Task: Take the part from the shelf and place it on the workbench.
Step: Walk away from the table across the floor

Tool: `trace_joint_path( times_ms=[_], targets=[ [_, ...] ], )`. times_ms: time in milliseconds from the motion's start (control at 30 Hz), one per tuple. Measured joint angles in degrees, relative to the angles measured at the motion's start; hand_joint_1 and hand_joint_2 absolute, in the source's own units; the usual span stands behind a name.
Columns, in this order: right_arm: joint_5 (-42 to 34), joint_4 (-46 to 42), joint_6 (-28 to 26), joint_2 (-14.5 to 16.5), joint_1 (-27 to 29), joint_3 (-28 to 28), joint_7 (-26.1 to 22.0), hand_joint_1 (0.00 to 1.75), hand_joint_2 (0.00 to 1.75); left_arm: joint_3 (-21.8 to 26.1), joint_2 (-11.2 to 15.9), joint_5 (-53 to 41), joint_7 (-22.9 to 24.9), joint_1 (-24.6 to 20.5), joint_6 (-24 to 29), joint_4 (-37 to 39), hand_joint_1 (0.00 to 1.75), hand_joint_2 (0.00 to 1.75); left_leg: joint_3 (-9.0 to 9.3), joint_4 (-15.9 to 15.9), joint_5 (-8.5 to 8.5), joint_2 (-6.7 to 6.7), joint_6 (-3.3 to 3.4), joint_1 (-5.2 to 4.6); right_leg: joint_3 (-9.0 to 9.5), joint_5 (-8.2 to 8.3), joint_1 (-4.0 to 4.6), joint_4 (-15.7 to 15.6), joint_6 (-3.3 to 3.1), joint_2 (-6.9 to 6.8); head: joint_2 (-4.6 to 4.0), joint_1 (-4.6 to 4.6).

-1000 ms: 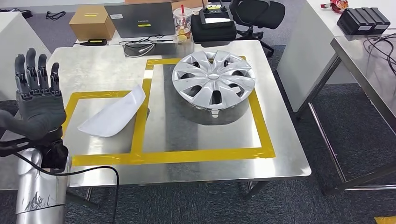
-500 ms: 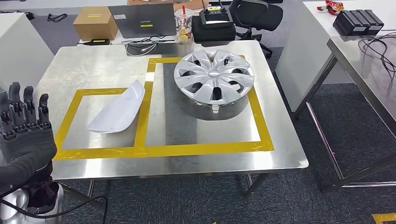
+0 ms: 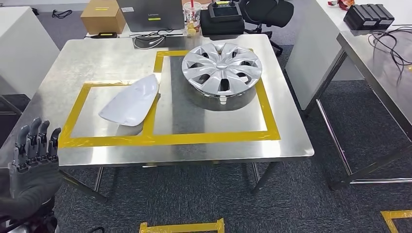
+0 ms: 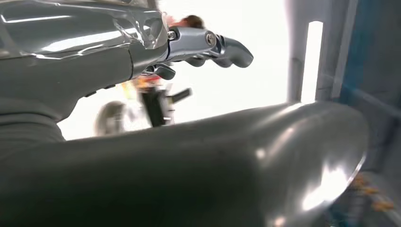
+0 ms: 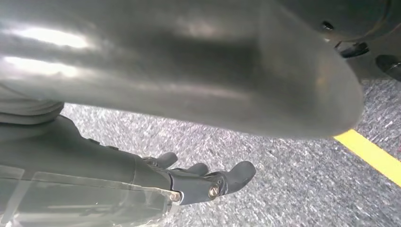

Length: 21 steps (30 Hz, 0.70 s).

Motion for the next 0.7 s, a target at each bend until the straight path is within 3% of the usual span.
trace_joint_path(
  times_ms=[33,100,167,200,233,267,333,367,400,467,533,567,633,667,700],
  targets=[
    [-0.20,0.37,-0.31,0.04,-0.06,-0.01,-0.02,0.00,0.00,0.50,-0.05,-0.31,0.36,0.79,-0.21,-0.01,0.00,0.00,-0.28,0.63,-0.83,-0.06,-0.41,0.16,-0.33,0.54,-0.09,-0.06,-0.55,-0.10,0.00,-0.07],
    [-0.62,1.31,-1.07,0.13,-0.21,-0.02,-0.02,0.00,0.00,1.44,-0.11,-0.62,0.85,1.90,-0.70,0.01,0.00,0.00,-1.61,4.94,-5.60,-0.12,-1.08,0.47,-1.41,1.76,-0.37,-0.28,-1.40,-0.41,0.00,-0.32],
    [-1.03,2.42,-2.06,0.13,-0.46,-0.04,-0.05,0.00,0.00,2.00,-0.19,-0.79,1.11,2.58,-1.08,0.03,0.00,0.00,-3.19,11.95,-11.06,-0.09,-1.60,0.63,-3.00,3.02,-0.26,-0.24,-1.72,-0.61,0.00,-0.55],
    [-1.24,3.06,-2.46,0.13,-0.59,-0.05,-0.08,0.00,0.00,2.24,-0.23,-0.89,1.29,2.91,-1.23,0.06,0.00,0.00,-3.41,14.71,-12.15,-0.09,-1.76,0.71,-3.84,3.70,-0.23,-0.18,-1.67,-0.66,0.00,-0.56],
    [-1.43,3.60,-2.71,0.16,-0.68,-0.05,-0.10,0.00,0.00,2.46,-0.29,-1.02,1.51,3.18,-1.33,0.09,0.00,0.00,-2.82,15.86,-11.81,-0.09,-1.83,0.79,-4.68,4.36,-0.22,-0.08,-1.55,-0.67,0.00,-0.58],
    [-1.57,4.08,-2.82,0.19,-0.72,-0.06,-0.12,0.00,0.00,2.69,-0.34,-1.22,1.80,3.37,-1.41,0.12,0.00,0.00,-1.16,15.01,-10.38,-0.09,-1.80,0.85,-5.52,5.01,-0.22,0.04,-1.39,-0.68,0.00,-0.59],
    [-1.87,4.76,-2.82,0.28,-0.80,-0.06,-0.05,0.00,0.00,3.03,-0.40,-1.69,2.40,3.56,-1.47,0.15,0.00,0.00,4.75,7.94,-8.08,-0.09,-1.39,0.86,-6.88,6.18,-0.20,0.22,-0.99,-0.66,0.00,-0.60],
    [-2.05,5.03,-2.80,0.35,-0.88,-0.06,0.05,0.00,0.00,3.18,-0.39,-1.92,2.70,3.61,-1.47,0.18,0.00,0.00,7.79,3.54,-8.17,-0.11,-1.09,0.75,-7.31,6.70,-0.15,0.26,-0.73,-0.66,0.00,-0.56],
    [-2.27,5.23,-2.78,0.42,-0.99,-0.06,0.22,0.00,0.00,3.36,-0.39,-2.15,3.09,3.74,-1.47,0.25,0.00,0.00,9.73,0.34,-8.73,-0.12,-0.72,0.56,-7.49,7.22,-0.13,0.18,-0.41,-0.65,0.00,-0.52],
    [-2.74,5.59,-2.67,0.53,-1.17,-0.06,0.68,0.00,0.00,4.05,-0.32,-3.21,4.17,4.07,-1.57,0.85,0.00,0.00,10.64,-2.09,-9.22,-0.11,0.11,0.04,-7.54,8.28,-0.26,-0.21,0.39,-0.64,0.00,-0.65],
    [-3.31,5.95,-2.42,0.55,-1.27,-0.06,1.04,0.00,0.00,4.98,-0.26,-5.50,5.85,4.41,-1.92,2.62,0.00,0.00,9.87,-2.56,-7.81,0.03,1.14,0.06,-7.86,8.30,-0.39,-0.08,0.81,-0.62,0.00,-0.83],
    [-3.68,6.09,-2.26,0.55,-1.29,-0.06,1.16,0.00,0.00,5.49,-0.24,-7.29,7.09,4.50,-2.22,4.24,0.00,0.00,9.32,-2.87,-6.90,0.11,1.57,0.15,-8.39,6.90,-0.37,1.06,0.59,-0.59,0.00,-0.73],
    [-4.53,6.26,-1.94,0.59,-1.36,-0.08,1.34,0.00,0.00,6.76,-0.11,-12.33,9.07,4.86,-2.72,9.03,0.00,0.00,7.70,-3.11,-5.21,0.27,2.04,0.23,-10.25,1.42,-0.33,6.94,-0.29,-0.50,0.00,-0.51],
    [-4.90,6.31,-1.83,0.63,-1.42,-0.10,1.39,0.00,0.00,7.40,0.03,-14.95,8.97,5.10,-2.84,12.03,0.00,0.00,6.76,-3.06,-4.47,0.36,2.09,0.21,-11.21,-1.17,-0.33,10.97,-0.44,-0.48,0.00,-0.44],
    [-5.21,6.34,-1.75,0.67,-1.47,-0.13,1.41,0.00,0.00,8.01,0.20,-17.34,8.34,5.30,-2.84,15.09,0.00,0.00,5.82,-2.98,-3.71,0.45,2.08,0.19,-11.77,-2.68,-0.36,14.62,-0.19,-0.46,0.00,-0.43]
  ],
)
